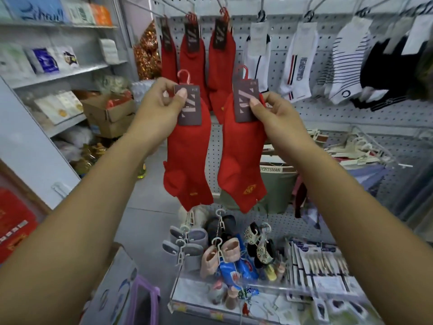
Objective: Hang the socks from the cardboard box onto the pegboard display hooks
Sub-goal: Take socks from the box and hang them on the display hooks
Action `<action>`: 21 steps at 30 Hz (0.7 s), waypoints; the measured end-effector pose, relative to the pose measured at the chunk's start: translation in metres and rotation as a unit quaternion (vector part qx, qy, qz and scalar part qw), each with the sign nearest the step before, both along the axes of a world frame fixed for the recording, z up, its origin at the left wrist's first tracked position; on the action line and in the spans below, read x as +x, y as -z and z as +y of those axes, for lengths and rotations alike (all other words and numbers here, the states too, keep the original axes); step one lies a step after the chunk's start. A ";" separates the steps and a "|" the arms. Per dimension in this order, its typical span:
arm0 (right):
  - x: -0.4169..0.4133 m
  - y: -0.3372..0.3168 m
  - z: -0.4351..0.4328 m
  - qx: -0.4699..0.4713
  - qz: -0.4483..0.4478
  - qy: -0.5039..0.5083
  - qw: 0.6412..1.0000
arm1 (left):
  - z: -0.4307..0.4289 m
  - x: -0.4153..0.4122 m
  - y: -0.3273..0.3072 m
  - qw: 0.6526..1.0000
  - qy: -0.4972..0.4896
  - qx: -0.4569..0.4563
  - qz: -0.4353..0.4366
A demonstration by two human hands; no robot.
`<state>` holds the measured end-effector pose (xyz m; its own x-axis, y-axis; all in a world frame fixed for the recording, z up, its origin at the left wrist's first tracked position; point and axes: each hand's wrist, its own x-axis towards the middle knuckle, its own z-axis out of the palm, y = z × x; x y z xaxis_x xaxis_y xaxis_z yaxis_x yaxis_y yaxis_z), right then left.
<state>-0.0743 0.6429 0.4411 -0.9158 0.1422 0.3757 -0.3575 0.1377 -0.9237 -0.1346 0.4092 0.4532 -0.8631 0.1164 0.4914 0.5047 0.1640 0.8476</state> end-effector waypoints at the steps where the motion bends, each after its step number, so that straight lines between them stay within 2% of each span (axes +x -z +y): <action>1: -0.005 -0.008 -0.001 -0.011 0.006 -0.007 1.000 | -0.002 -0.004 -0.009 1.000 -0.002 -0.006 0.004; 5: -0.025 -0.032 -0.008 -0.051 0.008 -0.033 0.998 | -0.005 -0.021 -0.034 1.000 -0.003 -0.010 0.014; 9: -0.045 -0.047 -0.019 -0.089 -0.014 -0.092 0.992 | -0.006 -0.036 -0.047 0.999 0.016 0.032 0.020; 12: -0.061 -0.050 -0.030 -0.087 -0.019 -0.131 0.987 | -0.005 -0.046 -0.053 0.999 0.039 0.034 0.016; 21: -0.117 -0.036 -0.043 -0.084 0.001 -0.110 0.990 | 0.003 -0.098 -0.040 0.992 0.117 0.043 -0.021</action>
